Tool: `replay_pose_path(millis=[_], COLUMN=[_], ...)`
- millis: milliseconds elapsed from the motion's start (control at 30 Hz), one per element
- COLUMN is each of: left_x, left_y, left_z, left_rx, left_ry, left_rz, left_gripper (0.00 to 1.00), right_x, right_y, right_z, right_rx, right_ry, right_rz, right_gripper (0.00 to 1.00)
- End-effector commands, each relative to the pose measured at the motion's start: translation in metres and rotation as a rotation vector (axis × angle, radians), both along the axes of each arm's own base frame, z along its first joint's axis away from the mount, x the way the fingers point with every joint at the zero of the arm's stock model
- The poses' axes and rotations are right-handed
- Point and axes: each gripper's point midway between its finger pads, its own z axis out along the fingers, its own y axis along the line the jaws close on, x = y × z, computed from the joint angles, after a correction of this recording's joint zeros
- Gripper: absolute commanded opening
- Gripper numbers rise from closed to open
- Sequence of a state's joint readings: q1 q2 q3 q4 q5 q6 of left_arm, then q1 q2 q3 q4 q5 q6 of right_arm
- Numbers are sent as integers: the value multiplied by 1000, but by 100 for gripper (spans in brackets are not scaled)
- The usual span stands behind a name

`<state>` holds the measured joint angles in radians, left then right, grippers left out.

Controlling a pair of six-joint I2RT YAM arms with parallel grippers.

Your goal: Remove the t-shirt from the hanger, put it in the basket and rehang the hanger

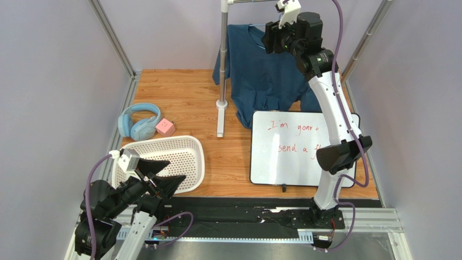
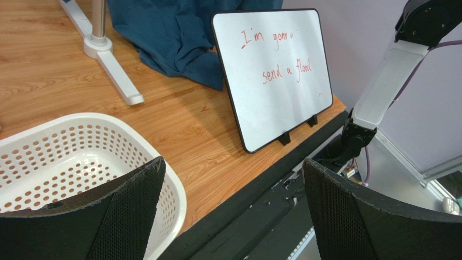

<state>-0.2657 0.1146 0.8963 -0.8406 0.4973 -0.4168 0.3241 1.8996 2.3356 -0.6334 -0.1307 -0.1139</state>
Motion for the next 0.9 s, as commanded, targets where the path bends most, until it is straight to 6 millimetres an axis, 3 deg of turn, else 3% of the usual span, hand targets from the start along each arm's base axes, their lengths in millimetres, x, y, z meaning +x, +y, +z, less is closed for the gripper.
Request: replay_pose_path(millis=[0, 100, 267, 367, 400, 500, 567, 733, 867], left_x=[1, 0, 1, 1, 1, 1, 2, 5, 5], left_y=[-1, -2, -2, -2, -2, -2, -2, -3, -3], left_z=[5, 5, 4, 5, 4, 4, 4, 1, 1], left_rx=[5, 6, 6, 6, 5, 7, 8, 14, 13], left_ry=[-33, -31, -28, -30, -27, -25, -21, -4, -1], left_rz=[-11, -12, -14, -12, -12, -15, -16, -13, -11], left_gripper=[99, 100, 99, 100, 99, 99, 99, 99, 99], right_x=[-33, -44, -40, -33, -22, -7, 2, 13, 13], right_y=[-27, -33, -40, -40, -37, -30, -28, -13, -7], right_z=[49, 55, 64, 71, 60, 51, 54, 58, 52], right_rx=[8, 2, -24, -39, -59, -101, -98, -80, -81], right_ry=[-100, -115, -152, -184, -169, -189, -218, -253, -245], right_rz=[-75, -79, -102, -75, -64, -26, -24, 34, 66], right_gripper=[63, 71, 74, 74, 74, 76, 77, 74, 60])
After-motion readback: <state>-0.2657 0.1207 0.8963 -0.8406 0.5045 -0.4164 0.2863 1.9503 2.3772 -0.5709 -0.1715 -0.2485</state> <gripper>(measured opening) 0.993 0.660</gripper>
